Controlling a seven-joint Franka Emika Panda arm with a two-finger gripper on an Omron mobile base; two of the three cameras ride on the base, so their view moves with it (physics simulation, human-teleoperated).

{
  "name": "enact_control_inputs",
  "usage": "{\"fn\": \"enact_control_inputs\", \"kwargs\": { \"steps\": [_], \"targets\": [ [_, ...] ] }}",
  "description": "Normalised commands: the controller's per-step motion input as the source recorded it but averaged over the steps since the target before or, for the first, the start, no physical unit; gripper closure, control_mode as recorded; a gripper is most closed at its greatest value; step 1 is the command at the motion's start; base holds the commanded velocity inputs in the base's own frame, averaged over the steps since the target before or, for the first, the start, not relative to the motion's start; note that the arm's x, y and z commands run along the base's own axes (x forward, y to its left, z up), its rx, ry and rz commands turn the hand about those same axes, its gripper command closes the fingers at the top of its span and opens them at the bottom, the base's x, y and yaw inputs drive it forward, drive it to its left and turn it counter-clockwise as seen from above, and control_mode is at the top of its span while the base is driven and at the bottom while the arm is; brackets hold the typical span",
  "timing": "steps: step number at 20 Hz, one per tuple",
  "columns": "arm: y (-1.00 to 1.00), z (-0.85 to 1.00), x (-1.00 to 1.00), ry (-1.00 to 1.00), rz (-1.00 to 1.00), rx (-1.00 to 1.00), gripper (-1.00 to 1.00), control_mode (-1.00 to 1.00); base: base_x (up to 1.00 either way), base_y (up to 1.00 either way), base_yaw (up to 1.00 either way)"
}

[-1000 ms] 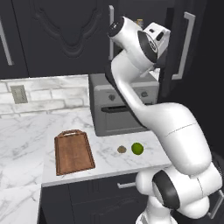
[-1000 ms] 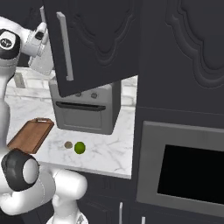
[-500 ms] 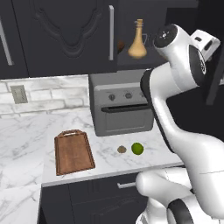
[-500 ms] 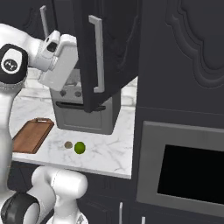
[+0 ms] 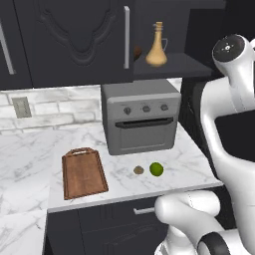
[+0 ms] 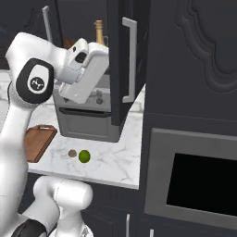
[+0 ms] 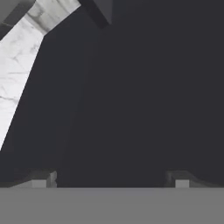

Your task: Open the cabinet. Place the bowl and condiment on the counter. Then place the lime and garlic on the cutting board.

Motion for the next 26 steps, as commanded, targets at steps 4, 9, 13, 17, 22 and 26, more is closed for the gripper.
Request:
{"fn": "enact_control_inputs", "kwargs": {
  "steps": [4, 9, 13, 17, 22, 26],
  "targets": [
    [0.72, -0.16, 0.00, -0.08, 0.02, 0.00, -1.00, -1.00, 0.00, 0.00, 0.00],
    [1.00, 0.00, 0.35, -0.19, 0.00, 0.03, -1.00, -1.00, 0.00, 0.00, 0.00],
    [1.00, 0.20, 0.84, -0.14, 0.00, 0.09, -1.00, -1.00, 0.00, 0.00, 0.00],
    [0.86, 0.28, 1.00, -0.10, 0.00, 0.18, -1.00, -1.00, 0.00, 0.00, 0.00],
    [0.68, 0.18, 1.00, -0.12, 0.01, 0.21, -1.00, -1.00, 0.00, 0.00, 0.00],
    [0.66, 0.11, 0.96, -0.13, 0.00, 0.25, -1.00, -1.00, 0.00, 0.00, 0.00]
  ]
}}
